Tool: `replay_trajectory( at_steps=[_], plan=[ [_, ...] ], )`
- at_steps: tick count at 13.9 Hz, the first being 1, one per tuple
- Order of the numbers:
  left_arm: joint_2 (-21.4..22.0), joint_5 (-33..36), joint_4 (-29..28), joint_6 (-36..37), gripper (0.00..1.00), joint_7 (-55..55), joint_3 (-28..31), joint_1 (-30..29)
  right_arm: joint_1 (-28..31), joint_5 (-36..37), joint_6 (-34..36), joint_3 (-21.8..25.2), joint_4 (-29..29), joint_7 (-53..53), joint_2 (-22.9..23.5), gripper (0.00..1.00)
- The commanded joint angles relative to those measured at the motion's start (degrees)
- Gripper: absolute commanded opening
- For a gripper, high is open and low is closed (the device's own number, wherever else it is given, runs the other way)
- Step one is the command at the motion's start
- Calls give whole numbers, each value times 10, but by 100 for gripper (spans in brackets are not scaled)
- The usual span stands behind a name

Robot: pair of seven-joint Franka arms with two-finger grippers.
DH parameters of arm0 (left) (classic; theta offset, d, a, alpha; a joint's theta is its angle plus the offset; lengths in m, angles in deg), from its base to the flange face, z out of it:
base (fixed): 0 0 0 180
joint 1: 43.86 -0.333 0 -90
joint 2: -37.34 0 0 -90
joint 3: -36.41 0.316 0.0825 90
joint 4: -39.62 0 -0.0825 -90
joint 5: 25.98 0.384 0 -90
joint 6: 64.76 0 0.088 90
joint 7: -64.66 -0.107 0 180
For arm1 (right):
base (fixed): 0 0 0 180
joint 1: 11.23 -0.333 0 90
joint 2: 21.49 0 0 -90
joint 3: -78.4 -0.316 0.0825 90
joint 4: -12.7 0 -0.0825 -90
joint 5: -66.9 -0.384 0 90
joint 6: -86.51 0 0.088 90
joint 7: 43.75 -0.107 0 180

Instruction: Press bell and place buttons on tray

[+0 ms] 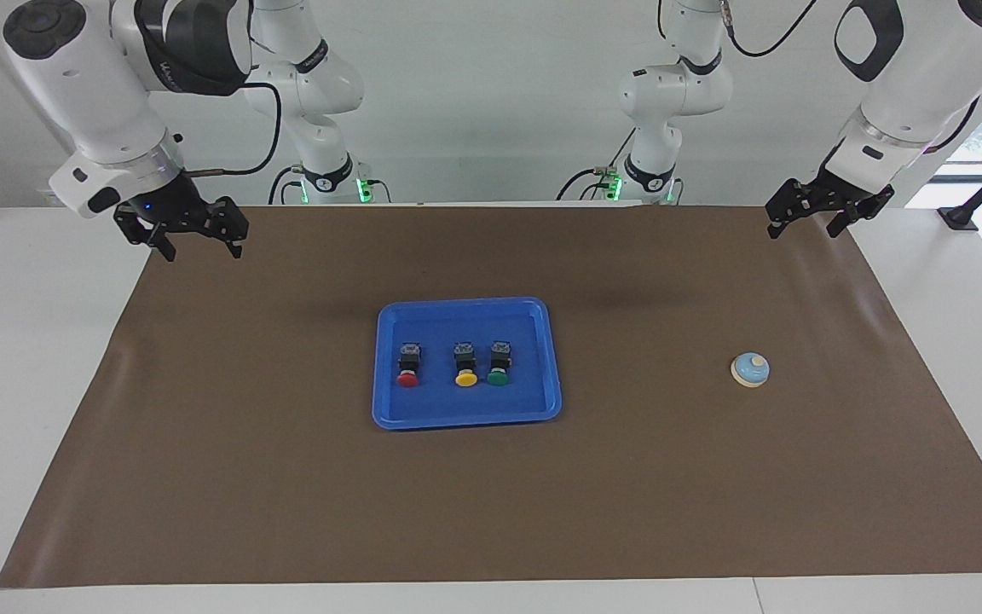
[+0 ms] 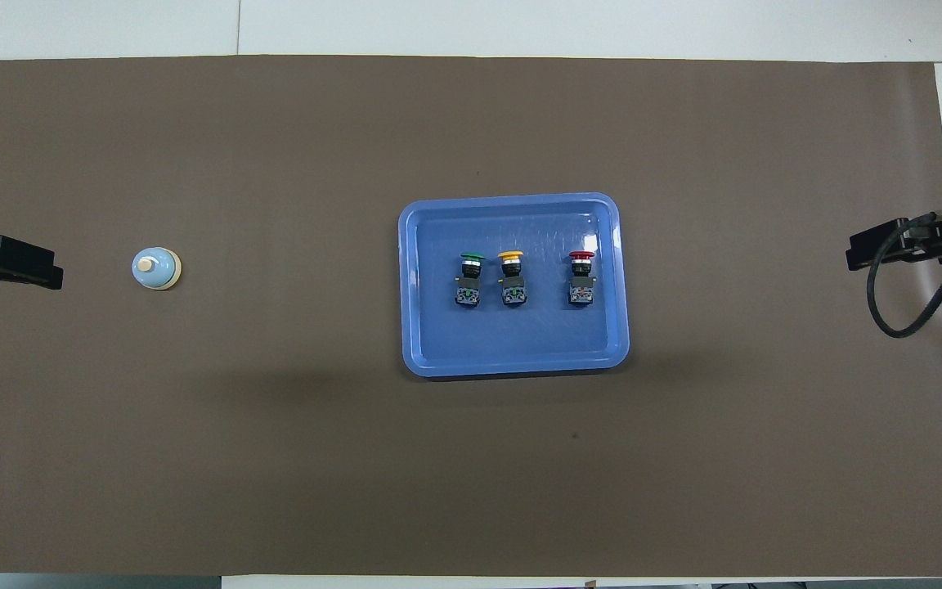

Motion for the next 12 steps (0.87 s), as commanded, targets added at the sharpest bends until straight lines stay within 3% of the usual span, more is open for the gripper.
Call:
replay_trajectory(
  at_steps=[1, 12],
  plan=[
    [11, 1, -7, 7, 100, 5, 1, 0, 8, 2, 6, -7, 3, 7, -6, 100],
    [11, 1, -4, 0, 100, 5, -3, 9, 5, 2, 6, -8, 3, 7, -6, 100]
  ],
)
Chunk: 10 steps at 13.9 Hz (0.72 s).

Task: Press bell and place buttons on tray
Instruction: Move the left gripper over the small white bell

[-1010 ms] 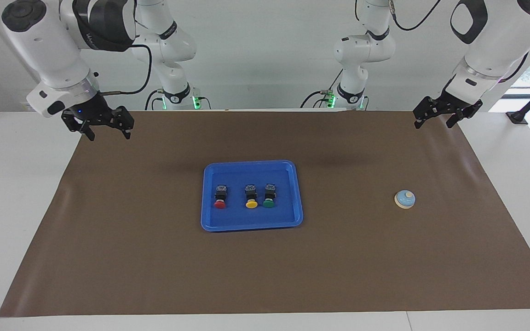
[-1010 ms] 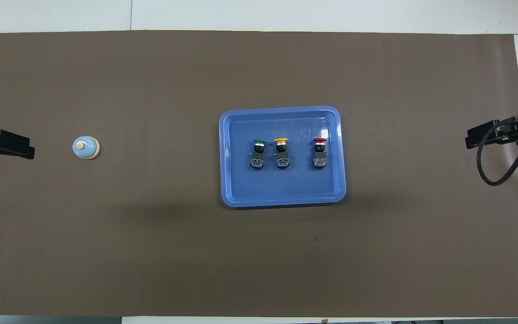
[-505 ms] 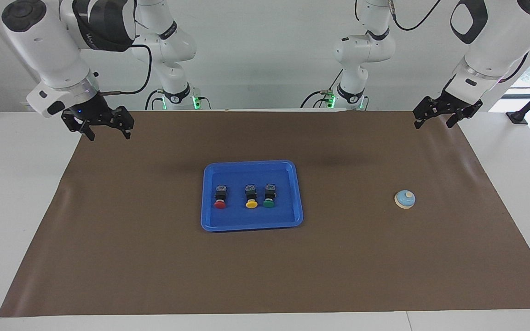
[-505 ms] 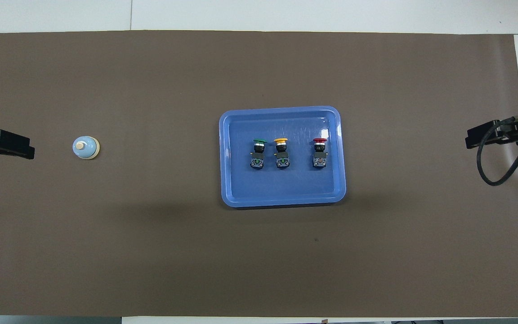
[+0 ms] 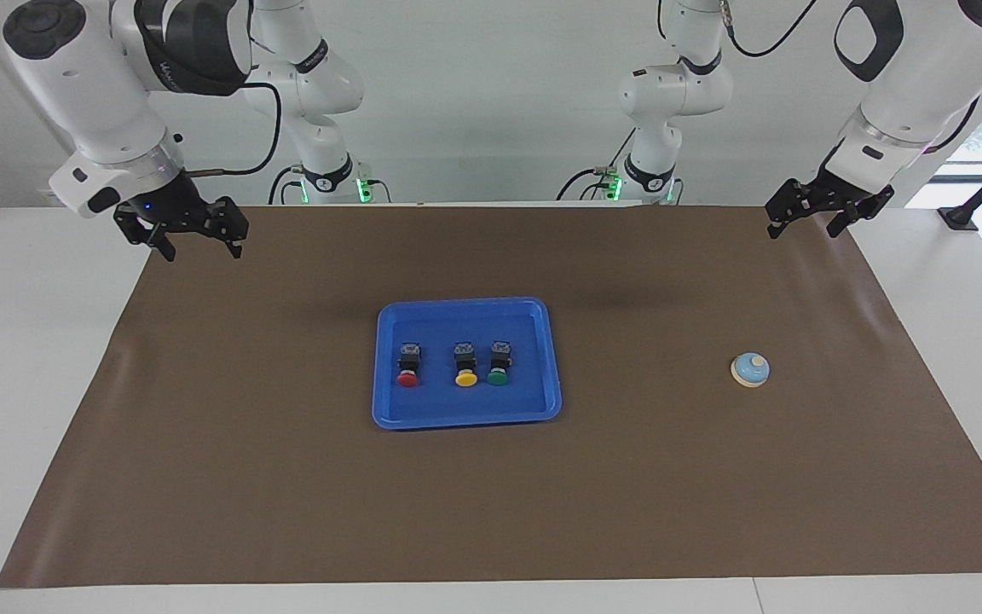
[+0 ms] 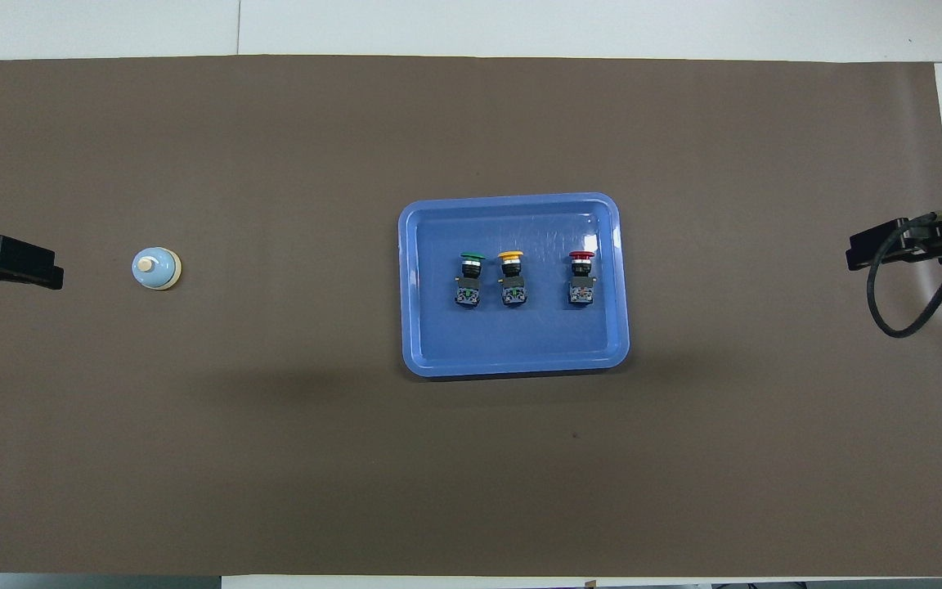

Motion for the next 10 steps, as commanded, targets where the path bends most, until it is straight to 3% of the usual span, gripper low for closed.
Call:
replay_trajectory(
  at_steps=[1, 4, 10],
  plan=[
    [11, 0, -5, -5, 100, 5, -3, 21, 2, 2, 6, -8, 3, 7, -6, 100],
    [10, 2, -5, -26, 100, 1, -5, 70, 2, 2, 6, -13, 3, 7, -6, 100],
    [12, 0, -8, -29, 100, 8, -5, 82, 9, 2, 6, -13, 3, 7, -6, 100]
  ],
)
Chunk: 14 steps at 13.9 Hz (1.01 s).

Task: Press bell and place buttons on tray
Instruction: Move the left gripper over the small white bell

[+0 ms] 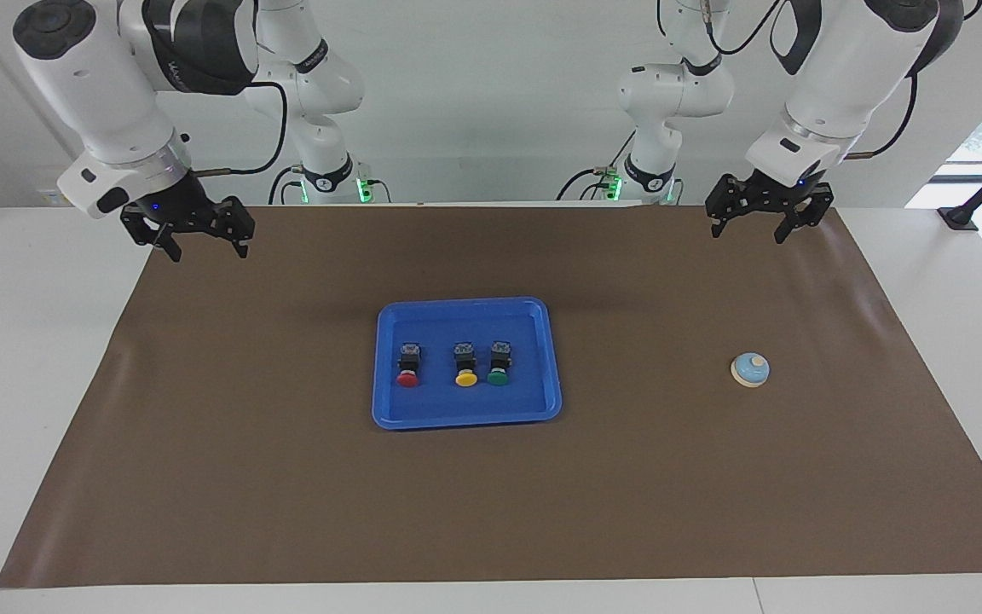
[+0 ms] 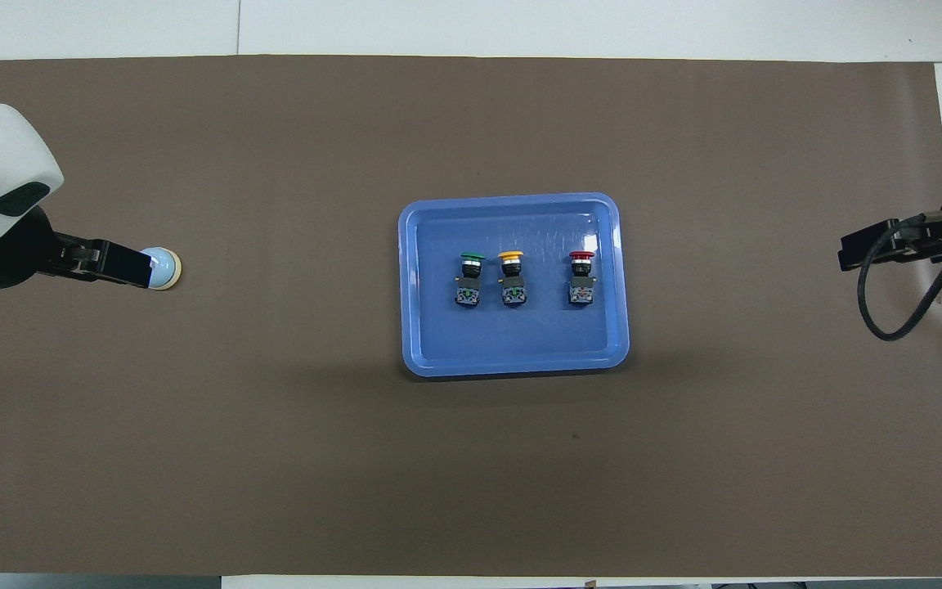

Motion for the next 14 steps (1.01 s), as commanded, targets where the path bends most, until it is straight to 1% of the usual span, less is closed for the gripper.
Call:
replay_trajectory(
  at_steps=[1, 3, 6, 8, 10, 13, 14],
  plan=[
    [11, 1, -10, -19, 100, 0, 9, -3, 8, 2, 6, -5, 3, 7, -6, 100],
    [9, 1, -28, -60, 100, -1, 10, -16, 8, 2, 6, -5, 3, 6, -6, 100],
    [-23, 1, -43, -110, 100, -2, 11, -28, 8, 2, 6, -4, 3, 7, -6, 100],
    [-58, 2, -38, -124, 100, -3, 11, -45, 8, 2, 6, -4, 3, 7, -6, 100],
    [-102, 3, -39, -172, 100, -12, 10, -62, 8, 2, 6, -5, 3, 7, -6, 100],
    [-148, 3, -42, -233, 100, -38, 11, -80, 8, 2, 6, -5, 3, 7, -6, 100],
    [-160, 3, -44, -248, 88, -50, 11, -87, 8, 2, 6, -5, 3, 7, -6, 100]
  ],
)
